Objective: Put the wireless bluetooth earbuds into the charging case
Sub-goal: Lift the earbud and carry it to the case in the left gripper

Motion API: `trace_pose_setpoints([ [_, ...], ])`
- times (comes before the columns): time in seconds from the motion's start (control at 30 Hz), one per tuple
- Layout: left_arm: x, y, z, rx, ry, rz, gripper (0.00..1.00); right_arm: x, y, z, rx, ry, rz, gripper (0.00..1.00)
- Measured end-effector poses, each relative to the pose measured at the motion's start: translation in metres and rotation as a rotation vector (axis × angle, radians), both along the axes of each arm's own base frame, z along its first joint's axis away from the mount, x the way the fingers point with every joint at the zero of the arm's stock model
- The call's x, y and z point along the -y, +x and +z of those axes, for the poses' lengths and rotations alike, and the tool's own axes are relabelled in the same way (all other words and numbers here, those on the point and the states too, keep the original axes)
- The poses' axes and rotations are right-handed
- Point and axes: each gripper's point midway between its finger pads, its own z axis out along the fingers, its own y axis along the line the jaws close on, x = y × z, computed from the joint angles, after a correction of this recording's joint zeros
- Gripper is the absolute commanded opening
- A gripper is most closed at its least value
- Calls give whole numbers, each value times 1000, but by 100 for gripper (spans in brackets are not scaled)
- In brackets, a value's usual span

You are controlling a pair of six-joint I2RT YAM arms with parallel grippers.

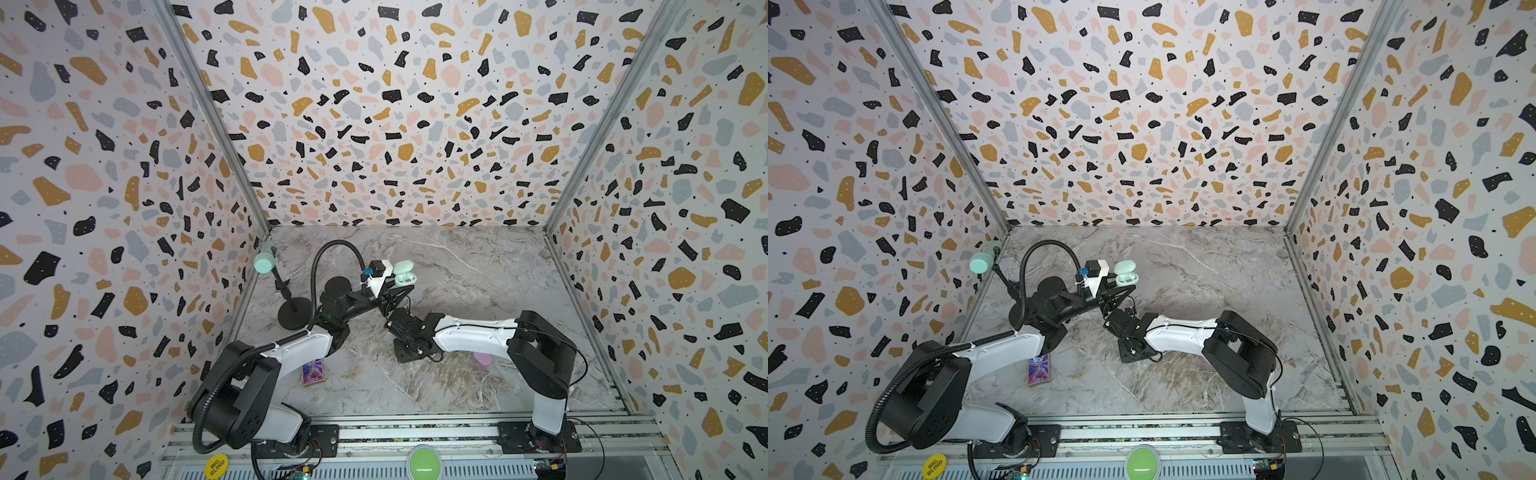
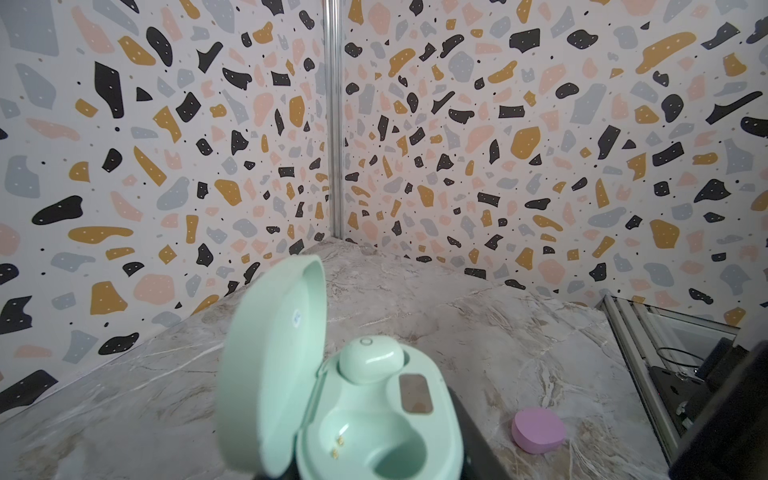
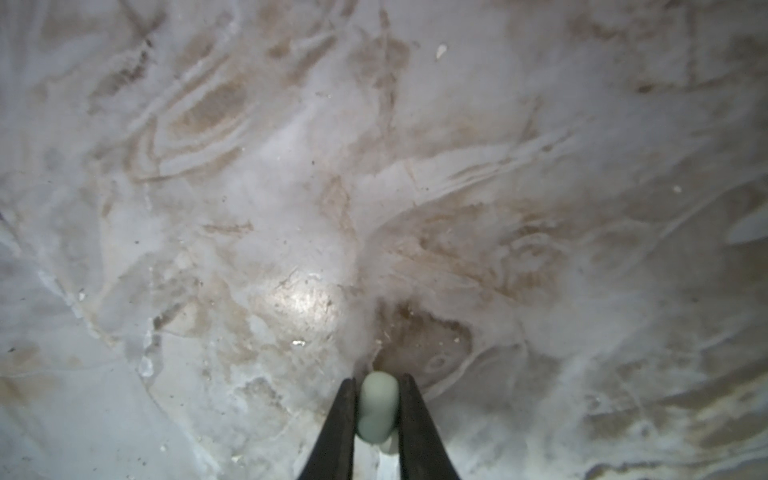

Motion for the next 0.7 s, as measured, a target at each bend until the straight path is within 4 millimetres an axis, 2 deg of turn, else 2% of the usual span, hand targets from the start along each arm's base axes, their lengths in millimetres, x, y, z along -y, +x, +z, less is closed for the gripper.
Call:
trace_pose_setpoints([
  [0.17, 0, 0, -1, -1, 1, 0, 26, 0, 0, 1, 5, 8, -1, 14],
  [0.33, 1, 2, -6, -14, 7, -2, 26, 10, -6, 11, 12, 25, -6, 13],
  [0.43, 1, 2, -8, -20, 10, -2, 26, 15, -9, 27, 32, 58, -8, 13],
  [0.7, 2, 1, -12, -27, 13, -6, 26, 21, -14, 93, 124, 205, -9, 13],
])
